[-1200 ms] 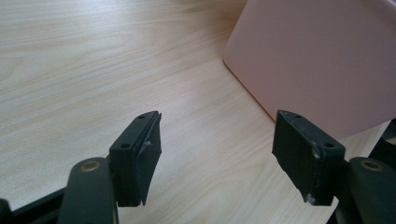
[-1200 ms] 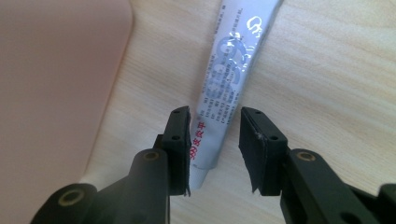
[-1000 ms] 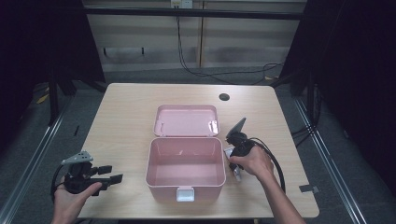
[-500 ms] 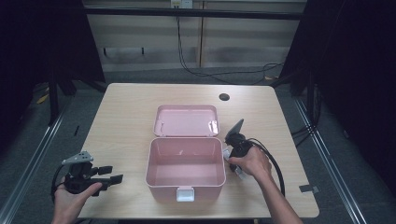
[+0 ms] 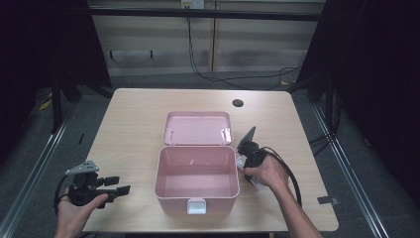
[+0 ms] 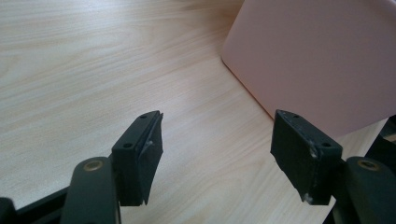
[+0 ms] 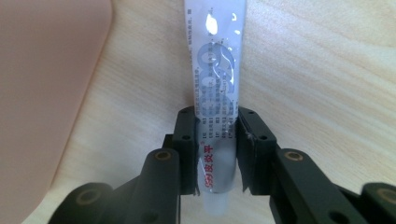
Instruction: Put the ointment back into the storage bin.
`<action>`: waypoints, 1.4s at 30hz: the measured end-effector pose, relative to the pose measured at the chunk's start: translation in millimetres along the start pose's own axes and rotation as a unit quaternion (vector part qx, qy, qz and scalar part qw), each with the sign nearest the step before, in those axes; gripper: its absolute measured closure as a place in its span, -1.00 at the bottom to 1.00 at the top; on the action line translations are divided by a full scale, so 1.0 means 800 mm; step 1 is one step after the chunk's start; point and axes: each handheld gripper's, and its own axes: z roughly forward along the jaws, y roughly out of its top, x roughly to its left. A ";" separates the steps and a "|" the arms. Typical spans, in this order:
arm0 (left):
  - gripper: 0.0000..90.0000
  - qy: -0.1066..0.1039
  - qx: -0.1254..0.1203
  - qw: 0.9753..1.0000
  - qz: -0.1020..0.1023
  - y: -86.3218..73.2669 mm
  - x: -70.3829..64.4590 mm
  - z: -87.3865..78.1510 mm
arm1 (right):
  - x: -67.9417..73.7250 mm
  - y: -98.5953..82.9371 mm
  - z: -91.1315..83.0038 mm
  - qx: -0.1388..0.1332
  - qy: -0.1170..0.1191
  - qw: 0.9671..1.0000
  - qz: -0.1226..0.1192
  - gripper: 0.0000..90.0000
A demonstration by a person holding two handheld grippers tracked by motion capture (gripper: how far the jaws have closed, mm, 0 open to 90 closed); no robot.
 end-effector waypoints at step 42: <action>-0.42 0.005 0.003 1.000 -0.006 0.000 0.003 0.000 | -0.028 -0.061 -0.081 -0.034 0.041 0.995 -0.086 0.59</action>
